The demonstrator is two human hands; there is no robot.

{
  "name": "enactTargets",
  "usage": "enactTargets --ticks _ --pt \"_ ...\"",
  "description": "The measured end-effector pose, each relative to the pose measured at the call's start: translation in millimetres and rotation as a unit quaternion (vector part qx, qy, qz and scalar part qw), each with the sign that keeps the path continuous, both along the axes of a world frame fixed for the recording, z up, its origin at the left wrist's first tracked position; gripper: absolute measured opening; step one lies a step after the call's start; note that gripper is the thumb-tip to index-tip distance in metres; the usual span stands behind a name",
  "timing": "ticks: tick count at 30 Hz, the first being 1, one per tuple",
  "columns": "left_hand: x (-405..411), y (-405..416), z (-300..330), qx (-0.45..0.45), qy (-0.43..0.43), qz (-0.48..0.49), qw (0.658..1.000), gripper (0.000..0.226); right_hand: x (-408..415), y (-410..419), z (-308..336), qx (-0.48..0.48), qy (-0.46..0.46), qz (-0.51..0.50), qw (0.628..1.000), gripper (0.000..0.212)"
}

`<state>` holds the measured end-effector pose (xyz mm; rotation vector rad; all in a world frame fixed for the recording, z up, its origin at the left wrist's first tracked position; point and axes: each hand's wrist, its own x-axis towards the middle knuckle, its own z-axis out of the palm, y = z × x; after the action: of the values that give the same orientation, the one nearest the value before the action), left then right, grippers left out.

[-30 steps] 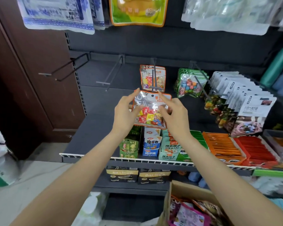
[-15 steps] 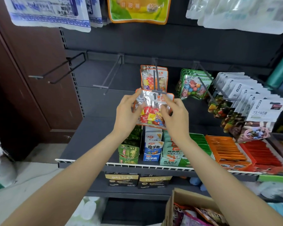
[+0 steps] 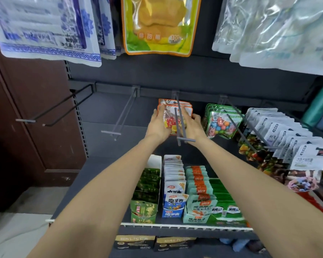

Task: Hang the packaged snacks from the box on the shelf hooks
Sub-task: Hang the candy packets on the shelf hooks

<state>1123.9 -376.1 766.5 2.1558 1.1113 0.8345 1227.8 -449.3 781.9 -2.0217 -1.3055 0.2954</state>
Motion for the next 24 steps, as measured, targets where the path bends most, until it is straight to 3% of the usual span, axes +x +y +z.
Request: enactTargets --ticks 2,5,10,14,20,24 --pt "-6.9 -10.3 1.7 -0.025 -0.038 -0.009 0.999 0.078 -2.0 -7.3 -0.7 0.060 0.059 -0.010 0.996 0.055" --pt "-25.1 -46.7 -5.9 -0.018 -0.090 0.007 0.996 0.070 -13.8 -45.1 -6.5 0.073 0.011 0.000 0.997 0.060" --pt "-40.8 -131.6 -50.6 -0.039 -0.114 0.003 0.993 0.032 -20.0 -141.9 -41.2 0.065 0.030 0.004 0.997 0.036" --pt "-30.9 -208.0 -88.3 -0.082 -0.060 -0.089 0.991 0.016 -11.5 -230.8 -86.2 0.017 0.025 -0.016 0.999 0.027" --pt "8.5 -310.2 -138.1 -0.073 0.025 -0.202 0.976 0.021 38.3 -348.2 -159.2 -0.137 -0.012 -0.022 0.990 0.027" --pt "37.8 -358.1 -182.0 -0.072 0.202 -0.272 0.938 0.026 70.6 -401.9 -203.8 -0.208 -0.044 0.012 0.977 0.029"
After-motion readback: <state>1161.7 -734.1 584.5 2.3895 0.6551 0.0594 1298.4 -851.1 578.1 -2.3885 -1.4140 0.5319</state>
